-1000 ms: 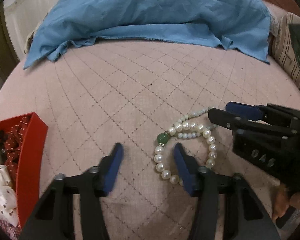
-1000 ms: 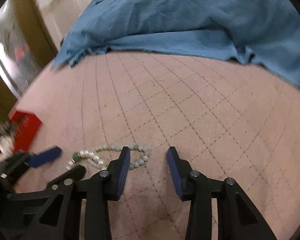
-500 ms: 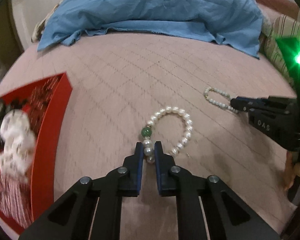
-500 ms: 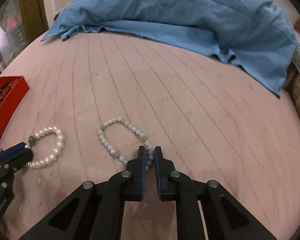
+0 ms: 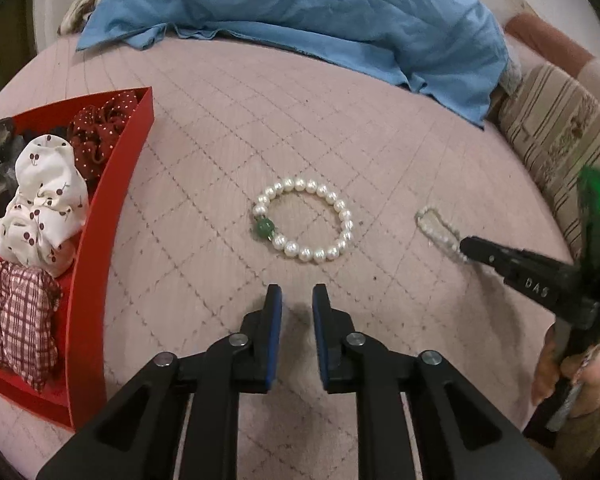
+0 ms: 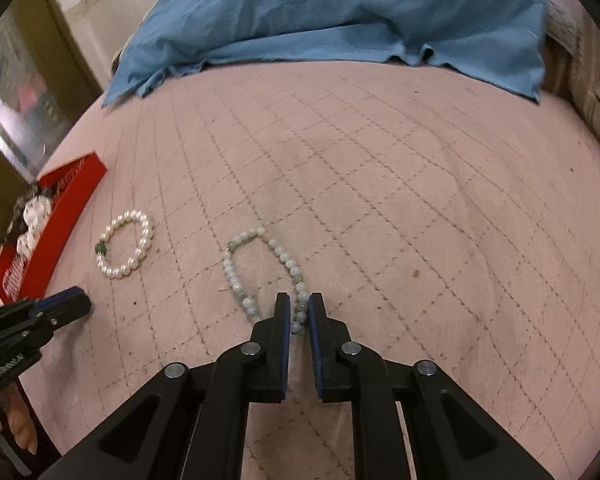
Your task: Organize jewelry
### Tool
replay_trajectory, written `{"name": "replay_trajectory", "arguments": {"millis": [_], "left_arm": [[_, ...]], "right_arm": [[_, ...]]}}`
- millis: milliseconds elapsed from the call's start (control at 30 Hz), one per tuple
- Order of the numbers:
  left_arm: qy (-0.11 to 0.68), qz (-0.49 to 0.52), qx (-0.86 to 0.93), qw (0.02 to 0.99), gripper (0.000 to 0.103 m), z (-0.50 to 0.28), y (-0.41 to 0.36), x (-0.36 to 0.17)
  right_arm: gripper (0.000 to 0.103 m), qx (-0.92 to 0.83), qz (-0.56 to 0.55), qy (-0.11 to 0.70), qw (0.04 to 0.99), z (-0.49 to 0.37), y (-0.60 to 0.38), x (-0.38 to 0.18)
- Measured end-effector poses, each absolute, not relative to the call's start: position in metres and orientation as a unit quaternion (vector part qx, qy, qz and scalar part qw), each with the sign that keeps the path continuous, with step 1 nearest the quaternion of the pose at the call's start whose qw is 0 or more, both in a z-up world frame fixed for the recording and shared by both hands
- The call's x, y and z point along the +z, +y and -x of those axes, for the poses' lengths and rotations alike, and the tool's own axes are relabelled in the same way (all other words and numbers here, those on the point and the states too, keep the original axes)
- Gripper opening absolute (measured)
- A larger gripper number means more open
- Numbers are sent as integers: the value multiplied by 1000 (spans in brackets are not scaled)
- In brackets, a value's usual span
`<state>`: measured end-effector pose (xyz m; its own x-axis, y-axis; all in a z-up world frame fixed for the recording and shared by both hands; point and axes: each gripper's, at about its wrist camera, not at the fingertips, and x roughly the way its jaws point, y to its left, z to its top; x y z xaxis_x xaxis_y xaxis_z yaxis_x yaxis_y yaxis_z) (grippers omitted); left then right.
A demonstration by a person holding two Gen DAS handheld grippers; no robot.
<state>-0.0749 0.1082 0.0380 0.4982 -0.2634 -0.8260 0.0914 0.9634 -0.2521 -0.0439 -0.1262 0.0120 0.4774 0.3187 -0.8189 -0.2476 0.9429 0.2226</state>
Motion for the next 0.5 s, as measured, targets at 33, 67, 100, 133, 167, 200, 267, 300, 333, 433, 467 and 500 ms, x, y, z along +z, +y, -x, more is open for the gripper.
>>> {"name": "replay_trajectory", "arguments": {"millis": [33, 67, 100, 133, 167, 200, 267, 300, 333, 433, 467, 500], "left_arm": [[491, 92, -100, 861, 27, 71, 110, 38], [491, 99, -96, 860, 32, 66, 112, 37], [490, 107, -95, 860, 32, 62, 114, 38], [489, 117, -96, 859, 32, 57, 116, 38], [489, 125, -96, 858, 32, 52, 117, 38], [488, 130, -95, 858, 33, 47, 117, 37], [490, 130, -94, 857, 33, 38, 115, 35], [492, 127, -94, 856, 33, 34, 113, 33], [492, 122, -93, 857, 34, 30, 111, 31], [487, 98, -97, 863, 42, 18, 102, 28], [486, 90, -99, 864, 46, 16, 100, 27], [485, 82, -102, 865, 53, 13, 97, 26]], "right_arm": [[12, 163, -39, 482, 860, 43, -127, 12], [13, 161, -41, 478, 862, 42, -127, 12], [13, 160, -44, 475, 864, 40, -127, 12], [13, 160, -44, 473, 865, 38, -127, 11], [13, 161, -43, 472, 866, 37, -125, 10], [13, 161, -40, 470, 867, 35, -124, 9], [14, 162, -33, 467, 869, 33, -121, 8], [14, 163, -28, 465, 870, 32, -119, 8], [15, 163, -25, 464, 870, 31, -118, 8], [16, 164, -10, 459, 873, 28, -112, 7], [16, 164, -6, 457, 874, 28, -111, 7], [16, 164, 1, 455, 875, 27, -108, 6]]}}
